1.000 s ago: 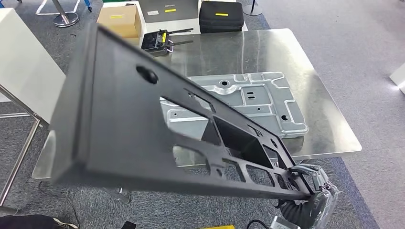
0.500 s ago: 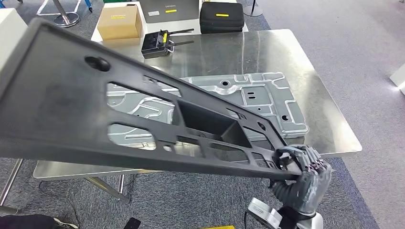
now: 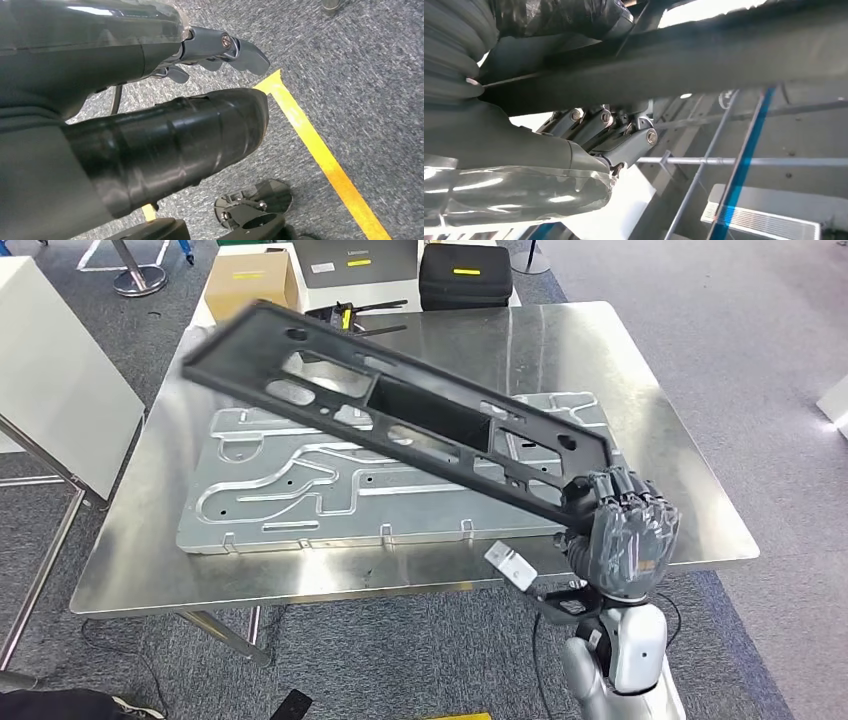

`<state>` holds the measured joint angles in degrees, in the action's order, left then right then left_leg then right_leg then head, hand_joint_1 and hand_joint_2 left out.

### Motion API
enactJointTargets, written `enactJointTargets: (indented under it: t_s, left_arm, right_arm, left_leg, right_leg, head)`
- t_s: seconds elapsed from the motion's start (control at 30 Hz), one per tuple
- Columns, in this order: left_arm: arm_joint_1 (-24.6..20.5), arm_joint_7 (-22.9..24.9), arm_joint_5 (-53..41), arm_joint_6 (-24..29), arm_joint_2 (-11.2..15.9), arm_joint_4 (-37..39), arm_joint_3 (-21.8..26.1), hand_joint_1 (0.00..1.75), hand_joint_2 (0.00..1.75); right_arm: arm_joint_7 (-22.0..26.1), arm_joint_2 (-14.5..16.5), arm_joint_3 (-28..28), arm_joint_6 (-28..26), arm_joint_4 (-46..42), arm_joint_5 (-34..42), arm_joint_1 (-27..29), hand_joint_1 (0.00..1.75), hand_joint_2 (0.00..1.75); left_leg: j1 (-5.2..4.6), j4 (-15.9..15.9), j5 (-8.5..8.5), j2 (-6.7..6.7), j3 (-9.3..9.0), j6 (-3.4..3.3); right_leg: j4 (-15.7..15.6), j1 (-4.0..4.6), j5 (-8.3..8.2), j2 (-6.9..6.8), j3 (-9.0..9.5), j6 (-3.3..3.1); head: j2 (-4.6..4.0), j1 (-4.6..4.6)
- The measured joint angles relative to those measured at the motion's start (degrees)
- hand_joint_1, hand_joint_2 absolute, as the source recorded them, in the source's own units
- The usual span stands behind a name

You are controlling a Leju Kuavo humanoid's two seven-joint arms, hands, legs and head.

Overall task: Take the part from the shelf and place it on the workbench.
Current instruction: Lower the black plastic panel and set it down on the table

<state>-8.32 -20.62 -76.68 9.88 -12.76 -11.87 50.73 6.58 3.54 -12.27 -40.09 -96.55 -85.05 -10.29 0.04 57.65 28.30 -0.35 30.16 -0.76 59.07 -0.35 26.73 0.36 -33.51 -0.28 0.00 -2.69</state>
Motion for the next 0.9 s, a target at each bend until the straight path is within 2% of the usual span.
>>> enactJointTargets:
  t_s: [0.17,0.37,0.47,0.67,0.77,0.9]
  left_arm:
    - [-0.27,0.54,-0.34,-0.13,-0.31,0.0,-1.12,0.0,0.0]
    - [-0.29,0.77,-0.34,-0.17,-0.4,0.0,-1.92,0.0,0.0]
    - [-0.3,0.91,-0.34,-0.22,-0.44,0.0,-2.3,0.0,0.0]
    - [-0.34,1.26,-0.19,-0.22,-0.65,0.0,-2.69,0.0,0.0]
    - [-0.45,1.46,0.01,-0.22,-0.77,0.0,-3.14,0.0,0.0]
    - [-0.51,1.95,0.07,-0.23,-0.85,0.0,-3.77,0.0,0.0]
  right_arm:
    - [-8.82,-4.25,-1.87,0.01,8.95,-4.48,-6.09,1.68,1.75]
    - [-11.51,-7.04,-3.28,0.0,15.52,-4.77,-9.57,1.66,1.75]
    - [-15.58,-9.04,-5.18,0.0,18.76,-4.89,-11.37,1.66,1.75]
    - [-26.21,-12.18,-13.47,0.03,28.25,-5.04,-15.33,1.69,1.75]
    - [-31.24,-12.13,-19.75,0.05,33.92,-5.09,-16.63,1.68,1.75]
    - [-34.53,-10.61,-27.04,0.31,40.25,-5.1,-17.48,1.66,1.75]
  left_leg:
    - [0.0,0.06,0.0,0.01,0.02,0.0]
    - [0.0,0.09,0.01,0.0,0.04,-0.01]
    - [0.0,0.09,0.01,0.0,0.07,-0.01]
    - [0.0,0.08,0.01,0.0,0.06,-0.01]
    - [0.0,0.09,0.01,0.0,0.05,-0.01]
    - [0.01,0.08,0.01,0.0,0.07,0.0]
  right_leg:
    - [0.0,-0.01,-0.03,-0.01,0.0,0.04]
    - [0.0,0.0,-0.03,-0.02,-0.02,0.05]
    - [0.0,0.01,-0.02,-0.02,-0.04,0.05]
    - [0.0,0.0,-0.03,0.01,-0.02,0.06]
    - [0.0,0.02,-0.03,0.01,-0.02,0.06]
    - [0.0,0.06,-0.03,-0.01,-0.06,0.05]
  head:
    - [0.0,0.0]
    - [0.0,0.01]
    - [0.0,0.01]
    - [0.0,0.01]
    - [0.0,0.01]
    - [0.0,0.01]
